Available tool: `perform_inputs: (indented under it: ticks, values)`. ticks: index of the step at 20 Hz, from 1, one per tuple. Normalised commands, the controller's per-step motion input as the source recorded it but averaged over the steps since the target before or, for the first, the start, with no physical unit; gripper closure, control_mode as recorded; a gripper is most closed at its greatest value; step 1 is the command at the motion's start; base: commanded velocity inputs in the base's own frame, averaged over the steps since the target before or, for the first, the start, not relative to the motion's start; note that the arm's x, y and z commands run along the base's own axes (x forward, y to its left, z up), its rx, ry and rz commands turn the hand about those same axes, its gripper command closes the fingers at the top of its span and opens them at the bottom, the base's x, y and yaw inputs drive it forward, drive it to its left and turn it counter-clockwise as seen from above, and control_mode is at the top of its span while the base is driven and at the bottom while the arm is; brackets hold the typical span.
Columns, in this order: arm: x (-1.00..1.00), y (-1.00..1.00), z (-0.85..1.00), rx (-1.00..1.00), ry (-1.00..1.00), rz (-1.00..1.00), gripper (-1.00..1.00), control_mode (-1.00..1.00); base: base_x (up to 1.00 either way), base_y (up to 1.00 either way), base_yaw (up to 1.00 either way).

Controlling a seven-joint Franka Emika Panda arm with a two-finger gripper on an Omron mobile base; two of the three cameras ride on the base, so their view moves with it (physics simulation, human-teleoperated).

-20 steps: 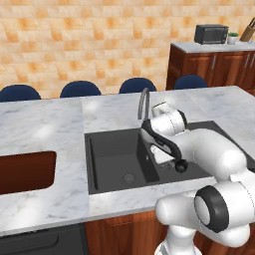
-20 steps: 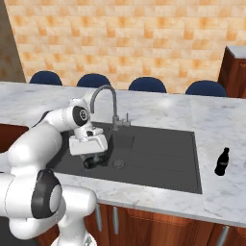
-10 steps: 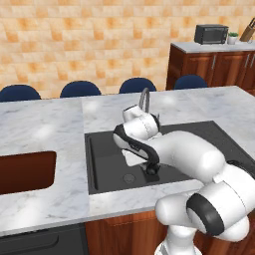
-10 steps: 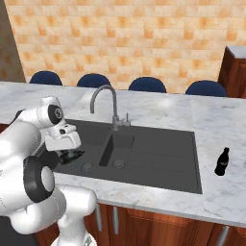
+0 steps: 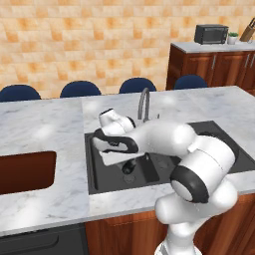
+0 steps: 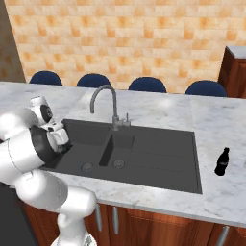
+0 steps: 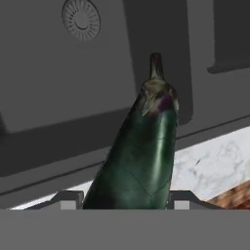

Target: Pick up all produce items and place them in the sink. Turn on the sink faucet to wash them. Then turn the sink off and put them in the tray.

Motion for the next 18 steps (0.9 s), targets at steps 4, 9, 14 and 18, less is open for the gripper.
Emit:
perform_inputs:
  ticks: [4,9,14,18]
  values:
    - [0.64,0.27,-0.34,0.0,-0.09,0.0,1.0,-1.0,0.0,0.0,0.0]
    - [0.55,0.12,-0.37,-0.01,-0.03,0.0,1.0,-1.0,0.0,0.0,0.0]
    - [0.41,0.05,-0.39,-0.02,0.0,0.0,1.0,-1.0,0.0,0.0,0.0]
    - [0.39,0.02,-0.33,0.0,0.0,0.0,1.0,-1.0,0.0,0.0,0.0]
